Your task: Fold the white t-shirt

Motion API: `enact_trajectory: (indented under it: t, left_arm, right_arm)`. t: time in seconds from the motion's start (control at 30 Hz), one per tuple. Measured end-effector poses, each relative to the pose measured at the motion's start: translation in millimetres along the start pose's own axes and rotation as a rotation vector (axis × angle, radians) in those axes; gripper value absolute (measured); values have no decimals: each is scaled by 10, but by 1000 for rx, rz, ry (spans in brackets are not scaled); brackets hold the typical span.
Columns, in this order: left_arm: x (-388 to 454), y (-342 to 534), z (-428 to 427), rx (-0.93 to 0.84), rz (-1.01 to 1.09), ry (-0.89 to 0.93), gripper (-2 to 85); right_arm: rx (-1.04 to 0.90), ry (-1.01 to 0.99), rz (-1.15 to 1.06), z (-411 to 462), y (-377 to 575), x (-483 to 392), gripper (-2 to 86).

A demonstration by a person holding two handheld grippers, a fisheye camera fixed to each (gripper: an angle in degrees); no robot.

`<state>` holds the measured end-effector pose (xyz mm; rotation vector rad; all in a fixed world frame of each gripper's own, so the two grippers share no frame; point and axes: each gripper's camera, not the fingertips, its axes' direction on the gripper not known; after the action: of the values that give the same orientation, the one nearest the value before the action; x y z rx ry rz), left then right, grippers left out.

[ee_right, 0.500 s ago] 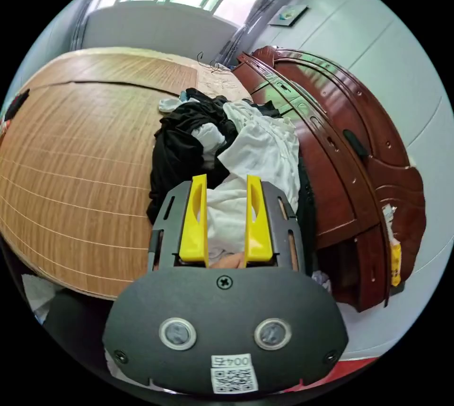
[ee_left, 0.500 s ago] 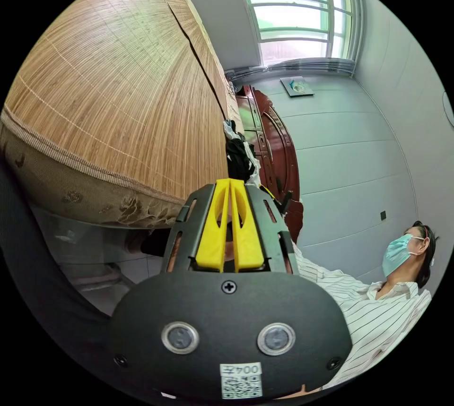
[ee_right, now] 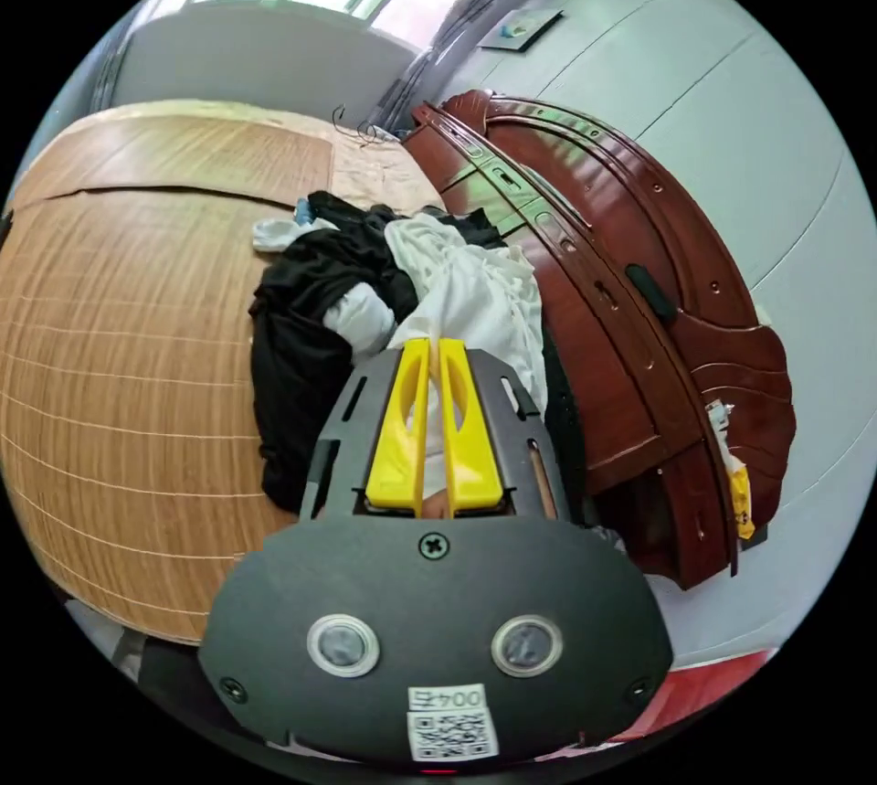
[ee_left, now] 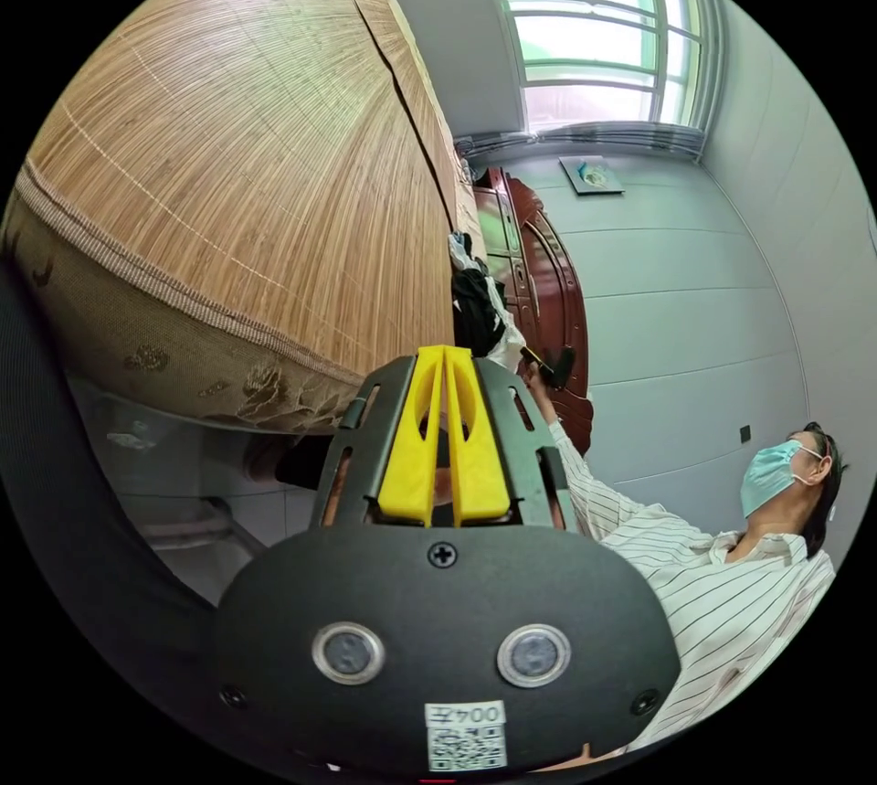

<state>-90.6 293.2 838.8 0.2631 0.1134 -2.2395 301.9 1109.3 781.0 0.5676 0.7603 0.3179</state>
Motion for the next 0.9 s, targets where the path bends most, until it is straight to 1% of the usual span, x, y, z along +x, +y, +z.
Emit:
enact_trajectory:
  t: [0.07,0.2,0.3,0.33,0.37,0.43,0.57,0.67,0.7,0.8,0.9]
  left_arm:
    - [-22,-63,-24,-9,7,10,2]
    - [-35,-174,-199,0,45,39,1]
    - [-93,-226,-406,26,61,57,1]
    - [-136,-244,-498,39,61,67,1]
    - [-159,-253,-544,45,58,73,1]
    - [-250,-288,-726,68,51,95,1]
    - [-362,-322,-989,99,64,98,1]
    - [-478,-317,-1192,127,72,97,2]
    - [-533,-315,-1266,139,76,105,2]
    - [-675,-318,-1418,159,85,116,2]
    - [-825,-321,-1525,187,94,128,1]
  right_arm:
    - [71,-83,46,-452,29,-79,3]
    - [184,-235,59,-1239,184,-427,3]
    - [220,-412,62,-1856,382,-843,5]
    - [237,-498,54,-2101,479,-1031,6]
    - [242,-594,52,-2338,575,-1228,8]
    - [233,-718,49,-2666,706,-1558,9]
    - [203,-995,-34,-3338,983,-2356,12]
    - [158,-1141,-115,-3642,1184,-2824,14]
    - [147,-1150,-131,-3669,1220,-2896,15]
    - [97,-1084,-180,-3578,1313,-3054,17]
    - [37,-1067,-68,-3151,1257,-2680,22]
